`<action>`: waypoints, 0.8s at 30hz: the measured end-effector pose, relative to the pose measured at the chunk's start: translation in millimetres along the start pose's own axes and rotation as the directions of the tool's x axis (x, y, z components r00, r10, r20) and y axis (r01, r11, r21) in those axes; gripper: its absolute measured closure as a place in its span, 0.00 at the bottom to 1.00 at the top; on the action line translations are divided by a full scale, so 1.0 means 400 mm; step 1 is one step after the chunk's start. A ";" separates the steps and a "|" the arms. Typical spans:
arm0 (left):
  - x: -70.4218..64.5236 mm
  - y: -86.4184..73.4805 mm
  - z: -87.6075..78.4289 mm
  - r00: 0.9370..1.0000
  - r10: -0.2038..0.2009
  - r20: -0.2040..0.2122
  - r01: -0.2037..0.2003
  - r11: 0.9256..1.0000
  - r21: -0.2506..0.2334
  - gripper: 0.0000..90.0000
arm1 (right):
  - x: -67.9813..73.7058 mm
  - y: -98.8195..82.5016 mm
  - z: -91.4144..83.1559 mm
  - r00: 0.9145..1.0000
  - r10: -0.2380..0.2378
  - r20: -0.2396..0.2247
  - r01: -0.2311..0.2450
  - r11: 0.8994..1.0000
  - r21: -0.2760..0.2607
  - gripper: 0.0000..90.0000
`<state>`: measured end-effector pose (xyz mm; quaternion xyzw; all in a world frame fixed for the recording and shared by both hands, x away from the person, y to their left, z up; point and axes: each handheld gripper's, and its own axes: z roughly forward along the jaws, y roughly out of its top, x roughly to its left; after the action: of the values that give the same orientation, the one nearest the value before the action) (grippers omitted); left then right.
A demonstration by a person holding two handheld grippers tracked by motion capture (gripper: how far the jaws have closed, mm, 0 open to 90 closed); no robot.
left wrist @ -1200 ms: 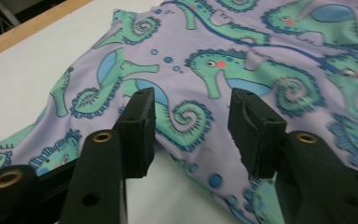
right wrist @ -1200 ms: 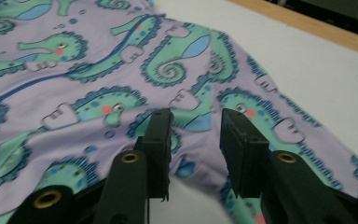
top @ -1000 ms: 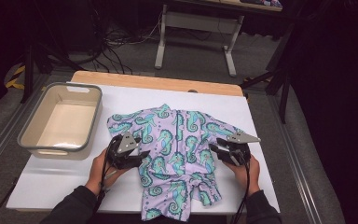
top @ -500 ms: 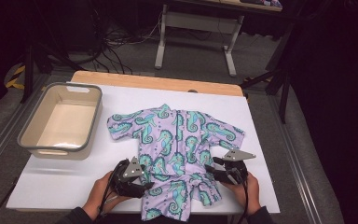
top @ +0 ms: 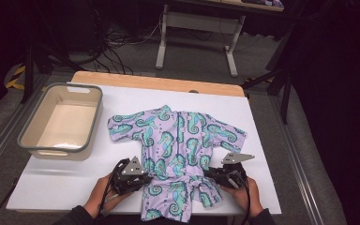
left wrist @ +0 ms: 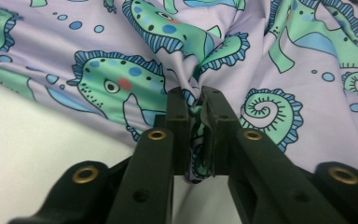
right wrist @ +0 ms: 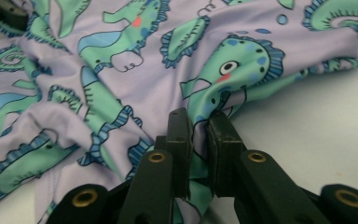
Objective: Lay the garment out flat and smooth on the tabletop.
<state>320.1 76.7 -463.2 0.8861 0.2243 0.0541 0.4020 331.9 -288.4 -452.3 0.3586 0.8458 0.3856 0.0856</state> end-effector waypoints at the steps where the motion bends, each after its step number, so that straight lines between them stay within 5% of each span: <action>1: 0.003 -0.001 -0.006 1.000 0.010 -0.003 -0.010 1.000 0.003 0.94 | 0.008 0.001 -0.001 1.000 -0.009 -0.004 0.009 1.000 0.006 0.90; 12: 0.034 -0.046 -0.090 1.000 0.005 -0.017 -0.005 1.000 -0.003 0.94 | 0.087 -0.013 -0.014 0.995 -0.080 -0.054 0.081 0.997 0.012 0.88; 18: 0.032 -0.055 -0.111 0.999 -0.003 -0.042 0.001 1.000 -0.031 0.86 | 0.093 -0.017 -0.020 0.996 -0.091 -0.022 0.091 0.996 0.006 0.81; 19: 0.031 -0.056 -0.116 0.999 -0.006 -0.046 0.004 0.999 -0.042 0.79 | 0.093 -0.019 -0.025 0.996 -0.092 -0.010 0.092 0.996 0.002 0.77; 20: 0.021 -0.057 -0.125 0.998 -0.019 -0.054 0.016 0.998 -0.061 0.69 | 0.090 -0.021 -0.033 0.997 -0.081 0.010 0.081 0.997 -0.009 0.72; 24: -0.029 -0.056 -0.131 1.000 0.023 -0.017 -0.024 0.996 -0.082 0.62 | 0.083 -0.023 -0.056 0.995 -0.070 0.071 0.075 0.995 -0.063 0.69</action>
<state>287.3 120.4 -443.5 0.8710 0.2146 0.0754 0.4355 293.3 -283.6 -439.0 0.3378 0.8417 0.3972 0.1404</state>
